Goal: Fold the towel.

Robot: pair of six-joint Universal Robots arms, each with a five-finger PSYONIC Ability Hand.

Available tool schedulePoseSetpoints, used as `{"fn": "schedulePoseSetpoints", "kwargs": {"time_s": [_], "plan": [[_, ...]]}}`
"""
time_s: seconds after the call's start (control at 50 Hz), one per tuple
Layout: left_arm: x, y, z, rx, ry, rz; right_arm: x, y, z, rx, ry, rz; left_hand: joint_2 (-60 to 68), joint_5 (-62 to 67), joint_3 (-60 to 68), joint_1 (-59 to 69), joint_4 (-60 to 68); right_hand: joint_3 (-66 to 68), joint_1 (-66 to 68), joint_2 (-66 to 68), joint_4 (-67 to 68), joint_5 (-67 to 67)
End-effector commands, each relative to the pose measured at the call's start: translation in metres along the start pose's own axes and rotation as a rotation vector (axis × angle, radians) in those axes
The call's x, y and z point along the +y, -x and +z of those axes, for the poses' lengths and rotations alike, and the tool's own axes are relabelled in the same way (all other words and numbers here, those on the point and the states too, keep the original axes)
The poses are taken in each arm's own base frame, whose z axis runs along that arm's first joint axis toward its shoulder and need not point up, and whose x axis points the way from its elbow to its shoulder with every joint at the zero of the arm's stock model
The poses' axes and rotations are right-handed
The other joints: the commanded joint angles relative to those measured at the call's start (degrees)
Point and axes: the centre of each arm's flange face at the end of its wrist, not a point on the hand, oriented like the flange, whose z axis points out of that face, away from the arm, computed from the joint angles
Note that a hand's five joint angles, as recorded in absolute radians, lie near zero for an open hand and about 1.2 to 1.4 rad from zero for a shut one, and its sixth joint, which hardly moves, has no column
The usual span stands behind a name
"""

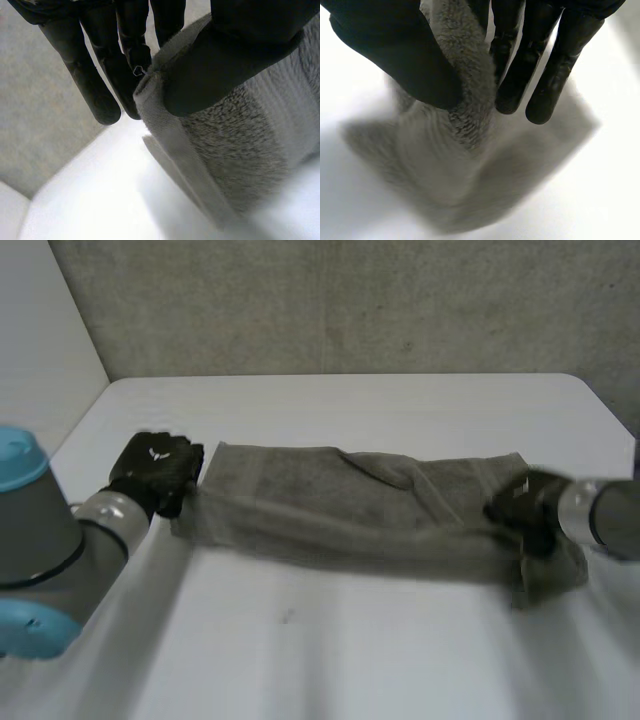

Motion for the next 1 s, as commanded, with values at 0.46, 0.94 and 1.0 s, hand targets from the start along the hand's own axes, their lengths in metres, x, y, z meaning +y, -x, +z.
{"fn": "schedulePoseSetpoints", "kwargs": {"time_s": [0.46, 0.94, 1.0], "plan": [[-0.061, 0.03, 0.051, -0.113, -0.476, -0.048, -0.073, -0.015, 0.004, 0.038, -0.454, -0.067, 10.2, 10.42, 10.27, 10.92, 10.24, 11.93, 25.58, 12.33, 11.58, 13.38], [0.022, -0.006, 0.02, -0.024, -0.199, -0.098, -0.013, -0.008, 0.042, 0.031, -0.269, 0.098, 10.2, 10.42, 10.27, 10.92, 10.24, -46.54, -32.9, -46.15, -46.9, -45.1], [0.02, -0.005, 0.019, -0.029, -0.206, -0.097, -0.003, -0.004, 0.037, 0.027, -0.267, 0.233, 10.2, 10.42, 10.27, 10.92, 10.24, -50.75, -37.1, -50.36, -51.11, -49.3]]}}
